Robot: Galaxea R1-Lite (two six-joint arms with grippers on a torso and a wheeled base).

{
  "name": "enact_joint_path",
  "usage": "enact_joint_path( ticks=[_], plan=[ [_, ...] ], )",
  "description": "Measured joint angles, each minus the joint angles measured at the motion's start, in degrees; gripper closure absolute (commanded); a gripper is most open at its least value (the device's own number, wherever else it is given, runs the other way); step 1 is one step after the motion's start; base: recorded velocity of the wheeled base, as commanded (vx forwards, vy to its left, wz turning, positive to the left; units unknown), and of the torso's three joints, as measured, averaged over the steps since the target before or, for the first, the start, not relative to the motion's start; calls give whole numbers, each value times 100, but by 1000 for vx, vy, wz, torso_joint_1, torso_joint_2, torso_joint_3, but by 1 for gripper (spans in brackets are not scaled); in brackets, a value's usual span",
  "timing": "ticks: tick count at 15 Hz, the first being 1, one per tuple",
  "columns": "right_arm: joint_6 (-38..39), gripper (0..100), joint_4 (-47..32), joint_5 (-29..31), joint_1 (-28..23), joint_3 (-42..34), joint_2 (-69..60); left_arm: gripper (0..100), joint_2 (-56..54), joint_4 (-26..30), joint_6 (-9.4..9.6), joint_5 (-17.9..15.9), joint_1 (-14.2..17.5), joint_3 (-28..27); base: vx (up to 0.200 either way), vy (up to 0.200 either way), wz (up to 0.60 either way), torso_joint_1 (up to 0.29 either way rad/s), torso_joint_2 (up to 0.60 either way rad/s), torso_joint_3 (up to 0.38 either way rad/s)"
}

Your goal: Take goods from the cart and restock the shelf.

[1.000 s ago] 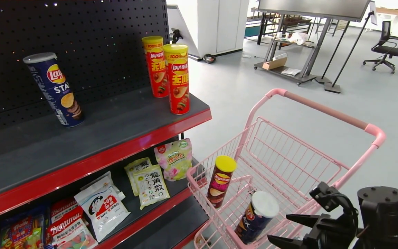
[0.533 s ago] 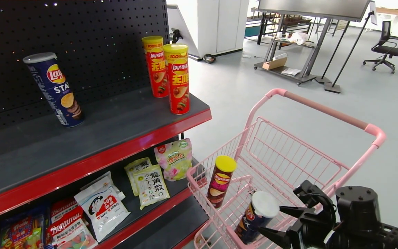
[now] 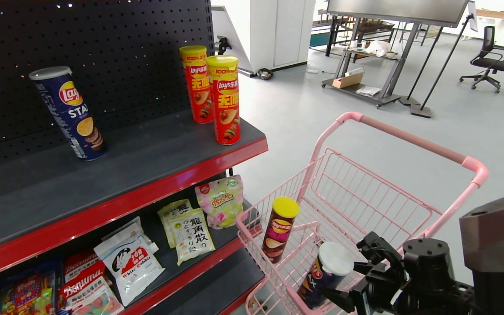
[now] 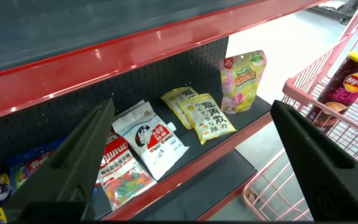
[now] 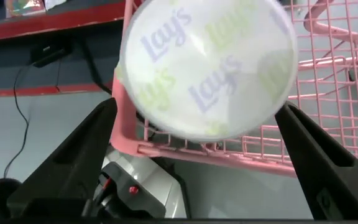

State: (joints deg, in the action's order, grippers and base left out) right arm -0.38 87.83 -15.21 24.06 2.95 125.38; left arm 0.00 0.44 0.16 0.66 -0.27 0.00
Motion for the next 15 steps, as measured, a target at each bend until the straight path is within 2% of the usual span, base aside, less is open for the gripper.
enact_joint_path(
  ticks=[15],
  plan=[
    [28,0,101,79,-52,757,533,0,0,0,5,2,0,0,0,0,0,0,0,0]
  ],
)
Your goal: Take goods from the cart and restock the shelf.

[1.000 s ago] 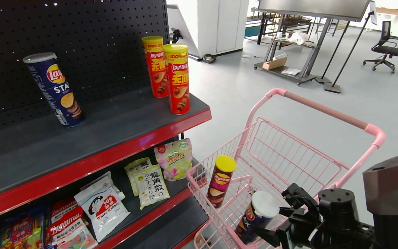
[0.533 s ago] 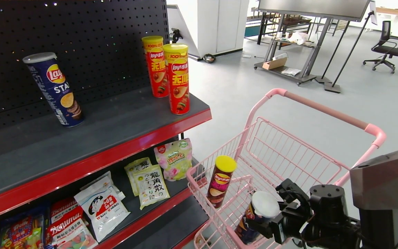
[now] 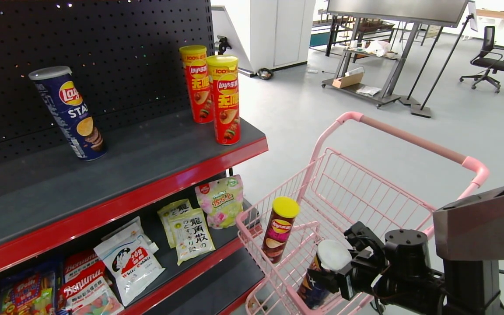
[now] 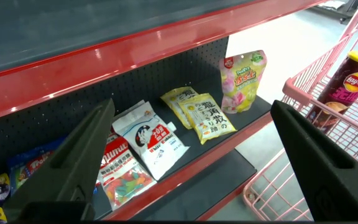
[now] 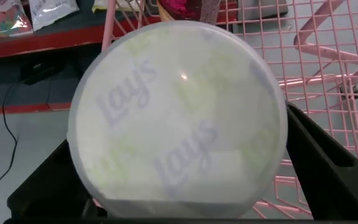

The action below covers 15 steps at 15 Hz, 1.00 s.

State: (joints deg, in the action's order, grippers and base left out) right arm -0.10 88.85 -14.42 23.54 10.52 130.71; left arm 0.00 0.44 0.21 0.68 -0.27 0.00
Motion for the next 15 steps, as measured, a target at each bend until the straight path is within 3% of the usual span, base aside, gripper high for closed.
enact_joint_path(
  ticks=[1,2,10,15],
  plan=[
    [5,0,-2,2,0,28,20,0,0,0,1,0,0,0,0,0,0,0,0,0],
    [7,100,-2,0,5,59,38,0,0,0,4,0,0,0,0,0,0,0,0,0],
    [-20,100,104,202,44,138,38,0,0,0,6,0,2,0,0,0,0,0,0,0],
    [-22,100,-306,666,21,105,-1193,0,0,0,0,0,0,0,0,0,0,0,0,0]
  ],
)
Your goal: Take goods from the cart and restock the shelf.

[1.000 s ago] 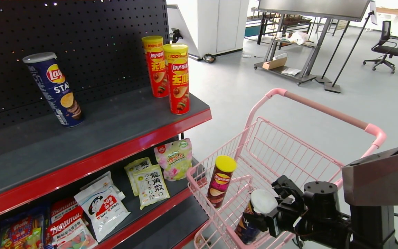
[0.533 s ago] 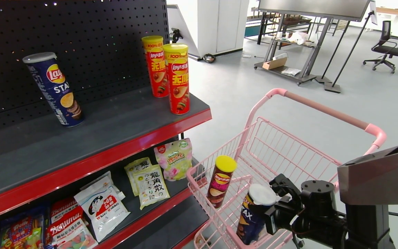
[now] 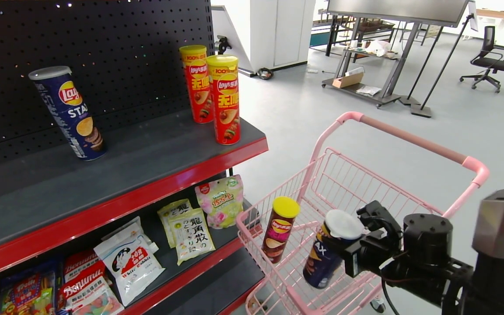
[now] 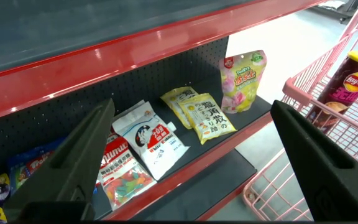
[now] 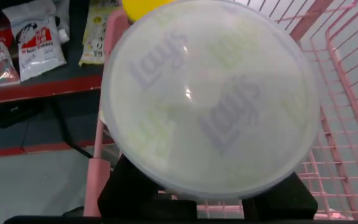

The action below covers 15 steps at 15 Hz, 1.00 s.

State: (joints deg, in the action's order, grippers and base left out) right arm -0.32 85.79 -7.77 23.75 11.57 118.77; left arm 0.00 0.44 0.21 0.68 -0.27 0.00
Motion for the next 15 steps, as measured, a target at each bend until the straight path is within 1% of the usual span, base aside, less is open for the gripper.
enact_joint_path(
  ticks=[1,2,4,6,7,9,11,13,15],
  plan=[
    [-1,100,-302,55,-22,91,-361,0,0,0,0,0,0,0,0,0,0,0,0,0],
    [-9,100,-773,95,-68,271,-811,0,0,0,-2,0,0,0,0,0,0,0,0,0],
    [-23,100,-2086,150,-201,872,-1665,0,0,0,0,0,0,0,0,0,0,0,0,0],
    [-90,100,-4216,174,-407,1932,-2610,0,0,0,1,-2,0,0,0,0,0,0,0,0],
    [-145,100,-5009,180,-512,2376,-3005,0,0,0,0,0,0,0,0,0,0,0,0,0],
    [-334,100,-6140,191,-807,3027,-3892,0,0,0,0,0,2,0,0,0,0,0,0,0],
    [-400,100,-6835,197,-1122,3200,-4736,0,0,0,1,-2,0,0,0,0,0,0,0,0],
    [-457,100,-7586,222,-1371,3071,-5652,0,0,0,1,-2,0,0,0,0,0,0,0,0],
    [-494,100,-8616,306,-1570,2842,-6688,0,0,0,1,0,5,0,0,0,0,0,0,0]
  ],
)
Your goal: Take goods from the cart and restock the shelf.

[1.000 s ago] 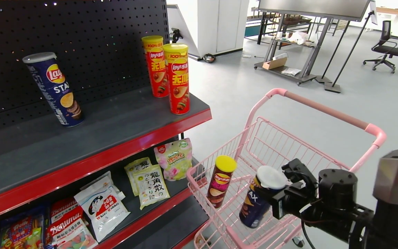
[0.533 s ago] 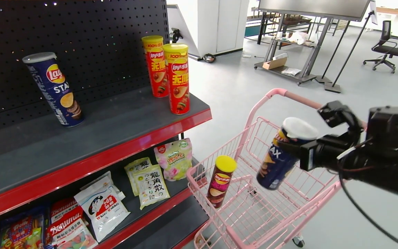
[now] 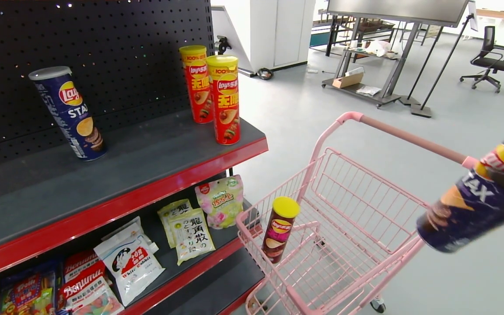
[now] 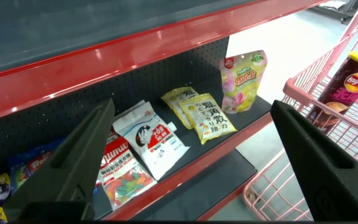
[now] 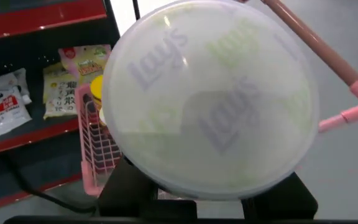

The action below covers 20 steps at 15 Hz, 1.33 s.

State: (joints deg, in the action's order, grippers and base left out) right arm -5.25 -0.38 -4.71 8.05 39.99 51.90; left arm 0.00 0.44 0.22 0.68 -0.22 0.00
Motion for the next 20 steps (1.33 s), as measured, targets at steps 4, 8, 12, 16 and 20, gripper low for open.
enact_joint_path(
  ticks=[4,8,12,16,20],
  plan=[
    [-185,100,-1185,495,-391,-685,-1792,0,0,0,0,-9,-5,0,0,0,0,0,0,0],
    [-402,100,-1248,599,-483,-1039,-2494,0,0,0,-4,-9,-5,0,0,0,0,0,0,0],
    [-418,100,-1251,744,-507,-1198,-2732,0,0,5,-4,-9,-5,0,0,0,0,19,-41,-25],
    [-407,100,-1235,805,-502,-1253,-2783,0,0,-1,-4,-9,-5,0,0,0,0,151,-375,-222],
    [-405,100,-1211,770,-491,-1259,-2759,0,0,0,-4,-9,-5,0,0,0,0,161,-379,-223]
  ],
)
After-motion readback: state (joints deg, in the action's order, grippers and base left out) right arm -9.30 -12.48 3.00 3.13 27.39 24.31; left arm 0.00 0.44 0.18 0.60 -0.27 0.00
